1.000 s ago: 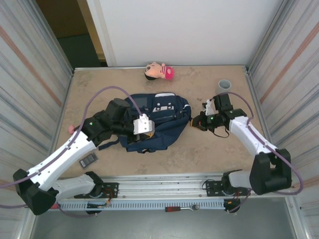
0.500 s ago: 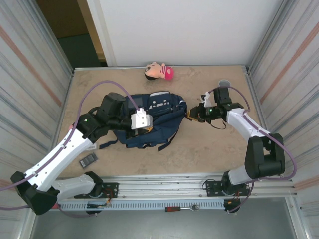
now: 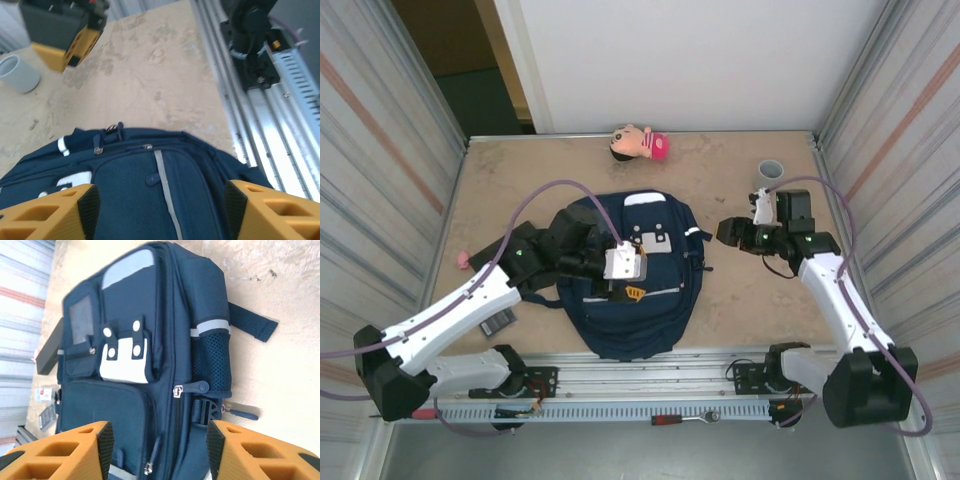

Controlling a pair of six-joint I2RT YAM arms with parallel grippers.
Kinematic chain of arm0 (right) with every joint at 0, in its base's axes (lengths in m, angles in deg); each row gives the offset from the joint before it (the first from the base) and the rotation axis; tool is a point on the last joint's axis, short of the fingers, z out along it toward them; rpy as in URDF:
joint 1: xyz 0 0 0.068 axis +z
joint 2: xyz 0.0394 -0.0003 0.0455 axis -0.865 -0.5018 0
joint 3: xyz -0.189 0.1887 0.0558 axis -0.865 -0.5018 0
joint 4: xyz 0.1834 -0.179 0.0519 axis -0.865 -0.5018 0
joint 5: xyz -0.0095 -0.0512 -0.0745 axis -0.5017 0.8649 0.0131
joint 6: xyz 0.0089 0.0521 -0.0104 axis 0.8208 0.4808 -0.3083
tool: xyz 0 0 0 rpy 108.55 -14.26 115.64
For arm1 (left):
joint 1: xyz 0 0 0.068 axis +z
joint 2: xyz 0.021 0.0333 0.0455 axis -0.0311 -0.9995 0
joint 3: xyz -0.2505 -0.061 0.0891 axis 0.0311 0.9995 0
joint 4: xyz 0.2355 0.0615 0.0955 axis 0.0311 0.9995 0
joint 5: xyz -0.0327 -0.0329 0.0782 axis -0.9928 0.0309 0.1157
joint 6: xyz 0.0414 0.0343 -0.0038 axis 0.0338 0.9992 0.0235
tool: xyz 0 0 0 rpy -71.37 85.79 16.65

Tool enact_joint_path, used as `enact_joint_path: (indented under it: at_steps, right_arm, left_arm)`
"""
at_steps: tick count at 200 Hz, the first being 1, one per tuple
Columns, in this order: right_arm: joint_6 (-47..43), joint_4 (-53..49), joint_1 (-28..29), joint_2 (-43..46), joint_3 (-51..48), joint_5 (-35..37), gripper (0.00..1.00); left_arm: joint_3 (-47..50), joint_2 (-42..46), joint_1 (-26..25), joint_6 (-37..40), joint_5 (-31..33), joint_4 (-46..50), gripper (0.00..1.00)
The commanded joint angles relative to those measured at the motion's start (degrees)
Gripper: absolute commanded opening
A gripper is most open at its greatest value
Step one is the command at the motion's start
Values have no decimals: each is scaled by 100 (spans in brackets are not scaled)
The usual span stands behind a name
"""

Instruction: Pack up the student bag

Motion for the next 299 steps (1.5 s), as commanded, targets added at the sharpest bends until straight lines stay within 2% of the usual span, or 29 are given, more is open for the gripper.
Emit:
enact_joint_path:
  at_steps: [1, 19, 41, 86, 129, 137, 142, 151, 158, 165, 173, 191, 214, 231, 259, 299]
  right_arm:
    - [-413, 76, 24, 299, -235, 36, 52]
    - [-519, 218, 32, 475, -356, -48, 52]
    - [-723, 307, 142, 743, -471, -21, 52]
    - [-853, 367, 305, 1024, -656, 176, 53]
    - [-853, 330, 357, 1116, -711, 246, 54]
    - [-862, 331, 364, 1135, -729, 258, 55]
    - [-862, 347, 358, 1148, -747, 263, 55]
    - [-877, 370, 369, 1163, -773, 244, 54]
    - [-920, 390, 369, 1170, -795, 200, 54]
    - [-1027, 424, 374, 1179, -822, 85, 54]
    - [-1260, 514, 400, 1203, -853, -155, 54]
    - [-1994, 729, 560, 1210, -889, -476, 57]
    - [-3165, 665, 650, 892, -766, -817, 59]
    - [-4074, 451, 655, 549, -615, -1270, 68]
    - [-5081, 306, 678, -432, -300, -1637, 70]
    - [-6378, -254, 765, -1698, 495, -1585, 70]
  left_arm:
    - [191, -169, 55, 21, 553, -196, 71]
    - [303, -515, -11, 63, 743, -144, 75]
    - [468, -943, -327, 12, 1114, -260, 79]
    - [767, -1794, -822, -372, 2116, -1051, 83]
    - [751, -2243, -866, -643, 2076, -1274, 81]
    - [770, -2261, -871, -679, 2125, -1328, 77]
    - [784, -2279, -868, -692, 2165, -1335, 69]
    - [785, -2262, -868, -749, 2240, -1327, 49]
    - [788, -2186, -860, -796, 2269, -1318, 29]
    - [829, -2045, -853, -802, 2202, -1336, 13]
    - [916, -1833, -820, -746, 2017, -1376, 0]
    - [1181, -1221, -545, -654, 1111, -1544, 0]
    - [1494, -510, 132, -982, -144, -1958, 0]
    - [1687, -78, 581, -1217, -723, -2251, 0]
    - [1788, 331, 1021, -1285, -1167, -2370, 0]
    - [1610, 378, 1075, -779, -1215, -1809, 0]
